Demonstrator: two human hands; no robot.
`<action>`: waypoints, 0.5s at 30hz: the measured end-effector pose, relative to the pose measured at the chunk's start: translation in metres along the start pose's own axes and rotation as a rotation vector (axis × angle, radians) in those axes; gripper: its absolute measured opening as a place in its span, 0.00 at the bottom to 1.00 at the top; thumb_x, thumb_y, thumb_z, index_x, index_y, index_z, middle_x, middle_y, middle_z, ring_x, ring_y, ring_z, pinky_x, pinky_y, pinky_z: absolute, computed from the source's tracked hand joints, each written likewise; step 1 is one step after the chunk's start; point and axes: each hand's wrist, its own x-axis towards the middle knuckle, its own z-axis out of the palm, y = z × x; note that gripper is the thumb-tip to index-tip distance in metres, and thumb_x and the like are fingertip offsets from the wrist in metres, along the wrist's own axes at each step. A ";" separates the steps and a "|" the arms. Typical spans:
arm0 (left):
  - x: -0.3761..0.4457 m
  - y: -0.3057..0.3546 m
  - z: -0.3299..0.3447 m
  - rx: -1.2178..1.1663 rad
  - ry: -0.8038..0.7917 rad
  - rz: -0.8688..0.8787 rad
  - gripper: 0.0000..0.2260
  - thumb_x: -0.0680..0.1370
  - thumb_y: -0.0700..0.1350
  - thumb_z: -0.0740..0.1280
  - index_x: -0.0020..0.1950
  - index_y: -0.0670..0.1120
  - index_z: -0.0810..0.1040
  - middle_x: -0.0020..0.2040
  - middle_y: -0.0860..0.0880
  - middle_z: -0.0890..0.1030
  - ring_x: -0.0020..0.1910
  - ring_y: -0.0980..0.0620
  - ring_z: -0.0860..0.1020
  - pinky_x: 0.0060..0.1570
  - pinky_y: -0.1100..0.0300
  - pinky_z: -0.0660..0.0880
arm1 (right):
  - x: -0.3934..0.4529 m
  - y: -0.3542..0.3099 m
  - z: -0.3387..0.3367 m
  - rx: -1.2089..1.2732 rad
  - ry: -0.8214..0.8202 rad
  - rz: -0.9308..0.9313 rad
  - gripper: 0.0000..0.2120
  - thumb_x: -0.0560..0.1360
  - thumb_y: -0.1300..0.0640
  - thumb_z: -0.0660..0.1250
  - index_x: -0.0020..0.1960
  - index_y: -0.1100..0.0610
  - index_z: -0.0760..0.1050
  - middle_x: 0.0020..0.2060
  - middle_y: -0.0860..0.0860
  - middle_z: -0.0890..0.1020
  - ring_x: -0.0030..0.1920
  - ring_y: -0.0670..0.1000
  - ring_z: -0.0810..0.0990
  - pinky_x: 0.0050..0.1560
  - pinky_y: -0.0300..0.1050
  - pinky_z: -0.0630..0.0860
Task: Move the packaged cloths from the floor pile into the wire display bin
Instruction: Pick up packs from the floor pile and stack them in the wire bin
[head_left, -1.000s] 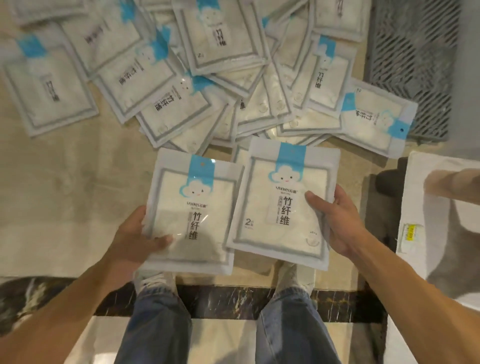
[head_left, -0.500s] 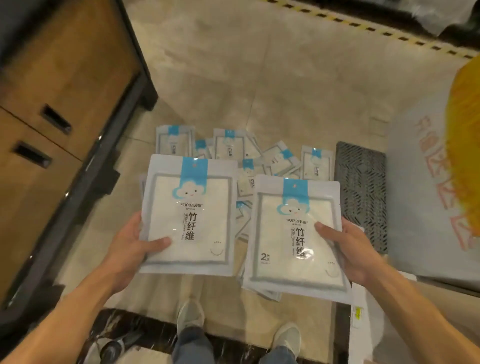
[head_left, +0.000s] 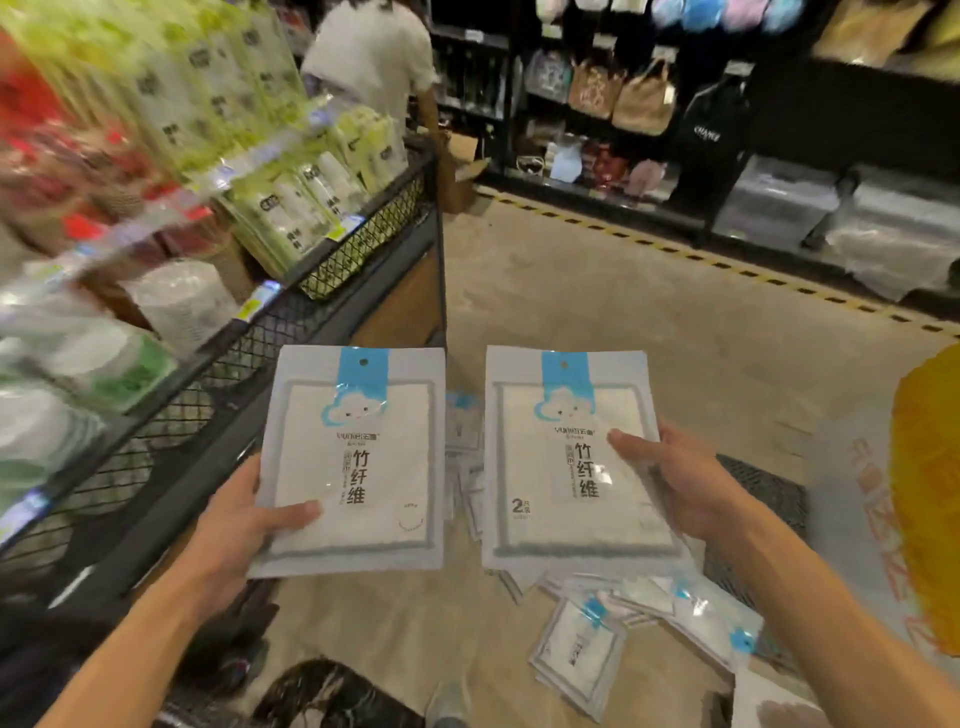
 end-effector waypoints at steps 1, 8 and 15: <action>-0.014 0.006 -0.011 -0.012 0.026 0.014 0.52 0.39 0.53 0.87 0.62 0.50 0.77 0.55 0.48 0.86 0.53 0.45 0.85 0.53 0.45 0.80 | -0.004 -0.005 0.012 0.007 -0.029 0.006 0.14 0.77 0.65 0.70 0.62 0.64 0.78 0.54 0.65 0.85 0.52 0.65 0.86 0.48 0.63 0.85; -0.118 0.025 -0.043 -0.128 0.286 0.109 0.45 0.49 0.45 0.85 0.66 0.48 0.76 0.59 0.45 0.85 0.58 0.40 0.84 0.60 0.40 0.78 | -0.020 -0.027 0.081 -0.109 -0.278 0.016 0.29 0.70 0.63 0.74 0.69 0.66 0.73 0.56 0.66 0.85 0.54 0.67 0.86 0.45 0.61 0.85; -0.245 0.001 -0.024 -0.245 0.594 0.155 0.39 0.54 0.41 0.82 0.65 0.47 0.76 0.57 0.46 0.86 0.57 0.41 0.84 0.58 0.42 0.78 | -0.051 -0.042 0.122 -0.256 -0.545 -0.026 0.18 0.77 0.68 0.70 0.66 0.65 0.76 0.53 0.63 0.86 0.46 0.61 0.88 0.39 0.56 0.86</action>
